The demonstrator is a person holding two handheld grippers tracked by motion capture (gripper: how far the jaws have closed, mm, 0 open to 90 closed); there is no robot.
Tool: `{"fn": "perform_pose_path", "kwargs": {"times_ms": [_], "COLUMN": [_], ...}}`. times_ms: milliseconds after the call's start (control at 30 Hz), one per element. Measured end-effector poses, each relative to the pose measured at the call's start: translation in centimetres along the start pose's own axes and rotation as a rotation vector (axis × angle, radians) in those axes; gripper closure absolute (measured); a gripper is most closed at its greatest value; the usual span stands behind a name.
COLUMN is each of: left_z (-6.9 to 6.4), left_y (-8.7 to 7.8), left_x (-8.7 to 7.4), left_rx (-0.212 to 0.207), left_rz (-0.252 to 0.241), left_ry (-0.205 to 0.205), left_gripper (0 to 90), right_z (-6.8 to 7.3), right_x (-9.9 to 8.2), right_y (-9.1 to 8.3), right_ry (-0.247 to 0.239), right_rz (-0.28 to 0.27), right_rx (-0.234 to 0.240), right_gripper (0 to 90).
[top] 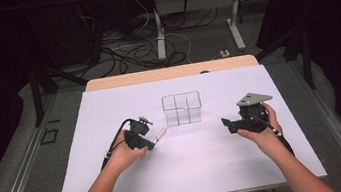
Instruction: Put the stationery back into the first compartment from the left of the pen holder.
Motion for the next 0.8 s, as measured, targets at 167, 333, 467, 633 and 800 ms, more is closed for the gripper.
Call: {"fn": "perform_pose_path", "kwargs": {"times_ms": [167,333,467,633,800], "left_z": [-0.11,-0.10,-0.16,-0.14,-0.18], "left_y": [0.30,0.30,0.28,0.27,0.21], "left_x": [0.06,0.05,0.01,0.01,0.04], "left_rx": [0.014,0.025,0.025,0.022,-0.003], "left_rz": [0.006,0.008,0.014,0.015,0.013], "left_ry": [0.022,0.026,0.025,0.022,0.014], "left_gripper": [74.7,77.4,78.9,79.3,79.4], "right_z": [-0.03,0.02,0.04,0.11,0.17], "right_x": [0.00,-0.01,-0.03,0.00,0.04], "right_y": [0.02,0.07,0.09,0.14,0.08], "right_ry": [-0.009,-0.010,-0.011,-0.015,-0.020], "right_rz": [0.001,0.001,0.004,0.001,0.001], "right_rx": [0.003,0.004,0.004,0.008,0.008], "right_gripper": [16.2,16.1,16.1,16.1,16.1]}}
Point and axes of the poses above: each handheld gripper's, and its own axes: y roughly forward along the jaws, x roughly out of its top, z roughly to its left, the point moved 5 cm from there along y, roughly forward along the jaws, and after that the axes turned 8 degrees about z, right-handed, at the moved point
